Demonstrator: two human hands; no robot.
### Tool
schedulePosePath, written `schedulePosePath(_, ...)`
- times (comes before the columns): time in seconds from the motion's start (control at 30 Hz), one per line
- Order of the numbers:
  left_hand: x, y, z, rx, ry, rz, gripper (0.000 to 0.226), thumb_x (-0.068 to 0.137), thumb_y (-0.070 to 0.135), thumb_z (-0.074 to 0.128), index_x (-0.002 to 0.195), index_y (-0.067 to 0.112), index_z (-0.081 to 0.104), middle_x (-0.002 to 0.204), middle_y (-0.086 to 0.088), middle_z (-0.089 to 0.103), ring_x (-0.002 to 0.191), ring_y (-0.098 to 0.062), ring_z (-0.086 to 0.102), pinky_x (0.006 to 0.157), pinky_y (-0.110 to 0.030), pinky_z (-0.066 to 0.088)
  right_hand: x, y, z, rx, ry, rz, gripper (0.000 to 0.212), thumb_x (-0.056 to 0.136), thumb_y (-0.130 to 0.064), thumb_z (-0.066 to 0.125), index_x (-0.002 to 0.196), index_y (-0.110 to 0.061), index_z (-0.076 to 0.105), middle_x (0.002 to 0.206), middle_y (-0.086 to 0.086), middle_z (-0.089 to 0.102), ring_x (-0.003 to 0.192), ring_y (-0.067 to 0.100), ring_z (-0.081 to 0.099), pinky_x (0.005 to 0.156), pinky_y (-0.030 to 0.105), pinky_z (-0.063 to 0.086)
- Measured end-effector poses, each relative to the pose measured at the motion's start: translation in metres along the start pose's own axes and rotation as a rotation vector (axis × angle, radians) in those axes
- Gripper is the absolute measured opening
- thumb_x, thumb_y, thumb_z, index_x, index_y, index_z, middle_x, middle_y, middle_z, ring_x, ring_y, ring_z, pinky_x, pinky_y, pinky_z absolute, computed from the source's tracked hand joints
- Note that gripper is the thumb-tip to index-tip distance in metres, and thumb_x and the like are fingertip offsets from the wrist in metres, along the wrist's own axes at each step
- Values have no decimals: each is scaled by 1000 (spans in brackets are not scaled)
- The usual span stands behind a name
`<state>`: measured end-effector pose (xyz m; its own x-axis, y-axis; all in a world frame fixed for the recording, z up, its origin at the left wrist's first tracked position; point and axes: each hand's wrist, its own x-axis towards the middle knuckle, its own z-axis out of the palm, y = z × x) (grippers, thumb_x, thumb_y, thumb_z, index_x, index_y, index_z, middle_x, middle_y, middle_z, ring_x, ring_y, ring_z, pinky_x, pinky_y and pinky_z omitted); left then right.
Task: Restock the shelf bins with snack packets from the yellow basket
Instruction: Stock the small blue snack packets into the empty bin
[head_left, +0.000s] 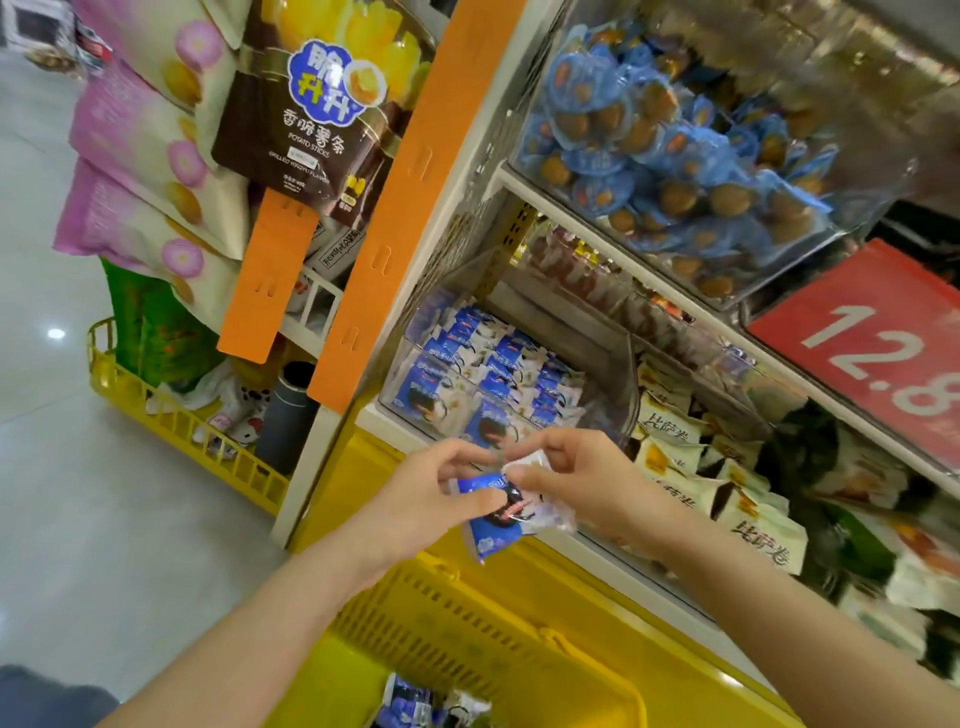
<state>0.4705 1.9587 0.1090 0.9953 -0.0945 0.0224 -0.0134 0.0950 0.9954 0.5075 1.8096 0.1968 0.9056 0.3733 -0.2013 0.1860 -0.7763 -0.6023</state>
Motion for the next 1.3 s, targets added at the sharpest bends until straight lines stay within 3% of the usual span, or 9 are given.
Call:
schedulePosePath(0.1,4,1,-1,-171,136,-43,30,76,19,74,100,25,58,96,4,69,88,-7,66,68,-19,51,-7,1,-8,65,-20,32,19,79,-14,72,97,-12,66,87,4,70,68,2,62,59,10,49)
schedulePosePath(0.2,6,0,2,-210,155,-17,34,74,18,76,102,23,58,90,5,70,85,-7,67,64,-15,49,-14,4,-4,-31,-32,23,25,76,-23,75,100,-21,65,100,4,71,87,13,66,79,20,54)
schedulePosePath(0.4,4,3,12,101,166,188,25,77,16,73,90,32,59,89,13,65,83,3,60,70,-9,47,-23,14,6,-8,-51,-25,20,82,-26,70,101,-29,64,98,-5,72,92,14,67,91,40,51)
schedulePosePath(0.5,12,14,7,319,165,307,24,84,25,65,99,39,53,100,22,57,90,12,52,72,-1,41,-14,15,-15,-85,76,-31,24,81,-28,69,103,-32,59,95,-9,69,80,-2,66,76,25,56)
schedulePosePath(0.6,35,25,-1,502,190,390,32,87,33,58,118,34,50,117,19,52,108,5,45,88,-13,38,10,13,-48,-257,348,-43,33,83,-31,65,113,-24,54,98,-11,64,71,-6,62,56,10,49)
schedulePosePath(0.7,61,29,-3,717,187,482,35,91,37,51,125,29,48,125,13,50,119,-5,40,105,-30,30,45,14,-69,-480,460,-1,41,87,-30,64,124,-19,51,119,2,62,94,12,63,75,21,50)
schedulePosePath(0.83,88,9,-6,995,146,478,40,94,43,40,129,25,46,131,6,49,126,-11,39,110,-30,21,90,26,-66,-775,269,199,52,87,-26,64,133,-16,42,128,9,58,108,27,59,90,40,50)
schedulePosePath(1.07,98,-5,-11,1047,179,581,37,92,44,30,106,28,61,108,13,62,106,-8,49,93,-22,16,127,52,-45,-814,34,166,42,84,-20,69,122,-11,54,121,10,55,109,23,53,91,31,43)
schedulePosePath(1.3,98,-7,-12,1031,157,575,41,90,42,26,106,27,61,108,13,63,107,-8,49,95,-21,15,131,60,-40,-863,-15,137,37,85,-17,66,120,-17,57,116,4,60,101,18,58,90,33,50)
